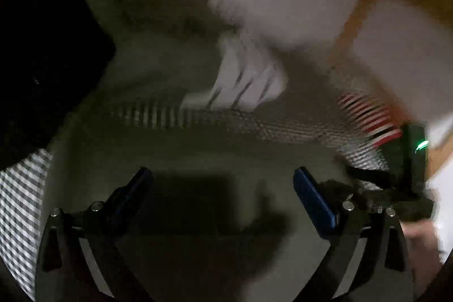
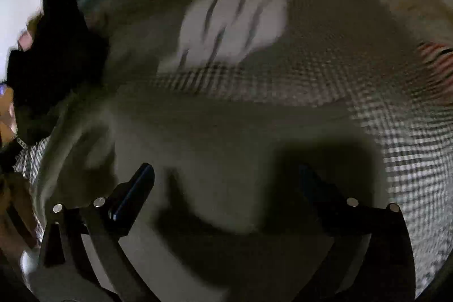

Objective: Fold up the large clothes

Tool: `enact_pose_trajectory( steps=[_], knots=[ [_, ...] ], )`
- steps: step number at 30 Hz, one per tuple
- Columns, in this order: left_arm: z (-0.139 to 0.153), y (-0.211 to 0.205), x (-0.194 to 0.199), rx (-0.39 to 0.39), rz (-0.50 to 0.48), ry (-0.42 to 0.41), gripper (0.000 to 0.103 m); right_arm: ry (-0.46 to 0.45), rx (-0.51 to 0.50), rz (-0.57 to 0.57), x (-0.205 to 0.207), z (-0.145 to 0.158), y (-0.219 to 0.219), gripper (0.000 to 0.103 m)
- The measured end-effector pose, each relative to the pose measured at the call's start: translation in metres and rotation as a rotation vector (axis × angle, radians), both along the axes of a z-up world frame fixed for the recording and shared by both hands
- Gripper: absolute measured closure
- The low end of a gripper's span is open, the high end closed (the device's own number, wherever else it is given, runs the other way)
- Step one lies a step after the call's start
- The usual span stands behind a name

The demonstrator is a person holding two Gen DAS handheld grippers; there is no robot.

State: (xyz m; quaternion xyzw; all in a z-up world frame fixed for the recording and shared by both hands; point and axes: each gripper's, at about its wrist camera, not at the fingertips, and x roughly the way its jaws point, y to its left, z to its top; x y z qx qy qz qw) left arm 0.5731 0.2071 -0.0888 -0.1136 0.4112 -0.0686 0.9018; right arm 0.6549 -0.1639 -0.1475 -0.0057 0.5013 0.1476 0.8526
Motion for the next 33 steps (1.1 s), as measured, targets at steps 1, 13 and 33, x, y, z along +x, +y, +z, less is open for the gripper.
enact_pose_trajectory(
  steps=[1,13,33],
  knots=[
    [-0.025,-0.001,0.02,0.06,0.04,0.084,0.006,0.037,-0.083,-0.004,0.014,-0.017,0.009,0.003],
    [-0.004,0.188,-0.046,-0.015,0.358,0.051,0.006,-0.09,0.041,-0.162,-0.029,0.03,-0.106,0.003],
    [-0.044,0.146,-0.089,0.166,0.393,0.075,0.005,-0.057,-0.087,-0.123,-0.139,-0.008,-0.101,0.004]
  ],
)
